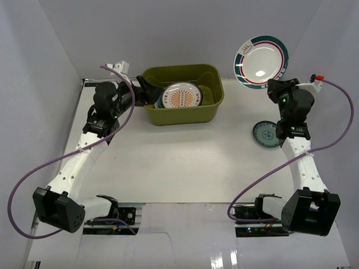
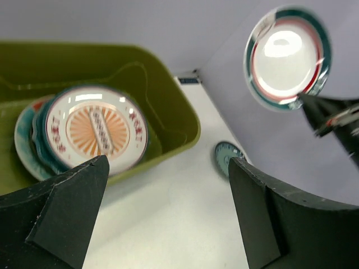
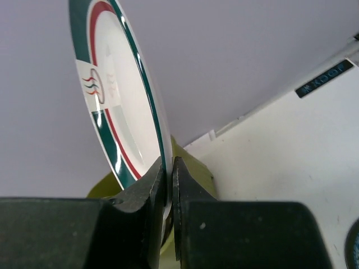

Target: Place the plates into the plastic bin on the countertop

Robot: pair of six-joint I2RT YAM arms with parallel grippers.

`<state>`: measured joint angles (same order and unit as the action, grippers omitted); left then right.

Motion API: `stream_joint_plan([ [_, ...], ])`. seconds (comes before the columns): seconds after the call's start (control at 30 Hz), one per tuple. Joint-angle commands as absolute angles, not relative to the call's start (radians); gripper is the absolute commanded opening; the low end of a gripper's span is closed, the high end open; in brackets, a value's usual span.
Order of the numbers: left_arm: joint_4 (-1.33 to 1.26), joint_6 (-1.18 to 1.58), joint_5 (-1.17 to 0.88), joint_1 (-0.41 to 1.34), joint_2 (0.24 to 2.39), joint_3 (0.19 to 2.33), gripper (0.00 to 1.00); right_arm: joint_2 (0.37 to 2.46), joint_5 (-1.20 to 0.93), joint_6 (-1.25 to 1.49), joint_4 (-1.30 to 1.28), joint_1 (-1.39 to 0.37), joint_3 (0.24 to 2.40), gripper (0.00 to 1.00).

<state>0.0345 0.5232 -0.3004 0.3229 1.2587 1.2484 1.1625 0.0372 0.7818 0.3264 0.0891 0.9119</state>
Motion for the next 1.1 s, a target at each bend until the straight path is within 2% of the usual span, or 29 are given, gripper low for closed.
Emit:
stream_joint_plan([
  [0.0,0.084,0.529,-0.343,0.325,1.131,1.120,0.98,1.164,-0.047,0.720,0.327,0.043,1.081,0.08],
  [0.2,0.097,0.584,-0.477,0.328,1.017,0.856,0.98,1.374,-0.142,0.647,0.197,-0.182,1.339,0.08],
  [0.4,0.064,0.632,-0.571,0.389,0.956,0.667,0.98,1.587,-0.152,0.621,0.123,-0.327,1.471,0.08],
  [0.63,-0.055,0.693,-0.453,0.632,1.064,0.591,0.98,1.794,-0.158,0.614,0.038,-0.408,1.594,0.08],
  [0.8,-0.101,0.706,-0.381,0.761,1.204,0.617,0.98,1.806,-0.126,0.612,0.014,-0.413,1.566,0.08],
  [0.83,-0.106,0.706,-0.374,0.770,1.219,0.624,0.98,1.799,-0.109,0.606,0.012,-0.411,1.556,0.12],
  [0.9,-0.121,0.703,-0.365,0.801,1.261,0.640,0.98,1.778,-0.074,0.597,0.012,-0.411,1.534,0.31],
  [0.93,-0.123,0.693,-0.361,0.810,1.278,0.662,0.98,1.772,-0.065,0.585,0.008,-0.408,1.529,0.54],
  [1.0,-0.123,0.681,-0.335,0.845,1.331,0.692,0.98,1.755,-0.051,0.577,0.006,-0.403,1.520,0.75],
  [1.03,-0.123,0.677,-0.328,0.854,1.351,0.707,0.98,1.735,-0.049,0.575,0.006,-0.394,1.517,0.82],
  [1.07,-0.123,0.675,-0.325,0.873,1.373,0.742,0.98,1.724,-0.046,0.569,0.006,-0.390,1.513,0.84],
])
